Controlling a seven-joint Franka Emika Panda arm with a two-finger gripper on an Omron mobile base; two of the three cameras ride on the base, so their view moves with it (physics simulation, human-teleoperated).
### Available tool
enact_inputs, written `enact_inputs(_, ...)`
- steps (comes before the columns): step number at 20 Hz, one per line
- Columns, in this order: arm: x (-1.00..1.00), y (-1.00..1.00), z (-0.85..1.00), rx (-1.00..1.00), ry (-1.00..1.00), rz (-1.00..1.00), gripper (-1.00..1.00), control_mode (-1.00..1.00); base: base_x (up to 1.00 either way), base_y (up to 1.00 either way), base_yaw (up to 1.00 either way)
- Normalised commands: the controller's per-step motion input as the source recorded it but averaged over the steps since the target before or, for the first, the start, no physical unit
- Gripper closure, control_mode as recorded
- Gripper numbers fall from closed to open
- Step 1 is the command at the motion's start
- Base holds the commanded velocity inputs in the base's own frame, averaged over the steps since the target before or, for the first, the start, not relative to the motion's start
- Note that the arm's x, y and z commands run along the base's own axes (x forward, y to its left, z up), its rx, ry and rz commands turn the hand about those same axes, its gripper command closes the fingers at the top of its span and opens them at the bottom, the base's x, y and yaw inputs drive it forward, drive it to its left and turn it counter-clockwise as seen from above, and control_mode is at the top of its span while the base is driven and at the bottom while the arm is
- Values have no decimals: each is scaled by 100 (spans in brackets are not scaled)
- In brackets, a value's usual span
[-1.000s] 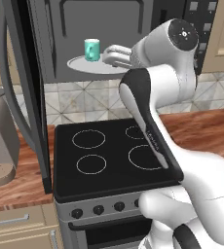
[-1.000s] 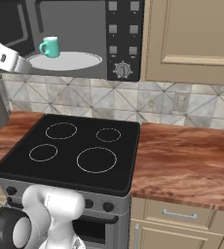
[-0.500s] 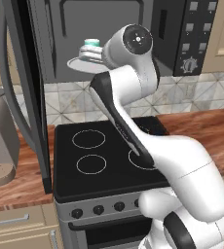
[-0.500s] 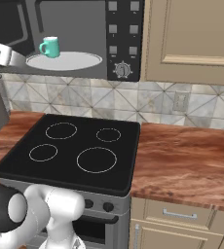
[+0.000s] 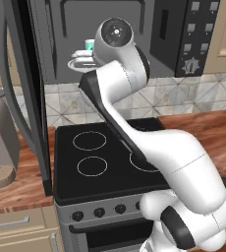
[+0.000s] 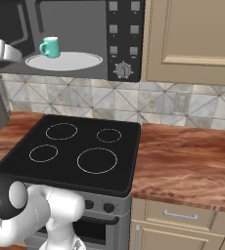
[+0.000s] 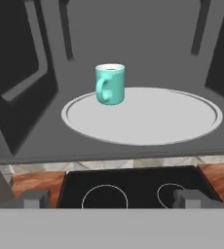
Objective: Pick the cup of tea, navigate to the dining table, and place it on the saucer.
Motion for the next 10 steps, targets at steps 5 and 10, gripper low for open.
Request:
enact_inputs(5,25,-9,-53,-9,0,0,-100,-100,0,0,0)
enact_inputs(10,31,-2,-1,0,-1,0,-100,-100,0,0,0)
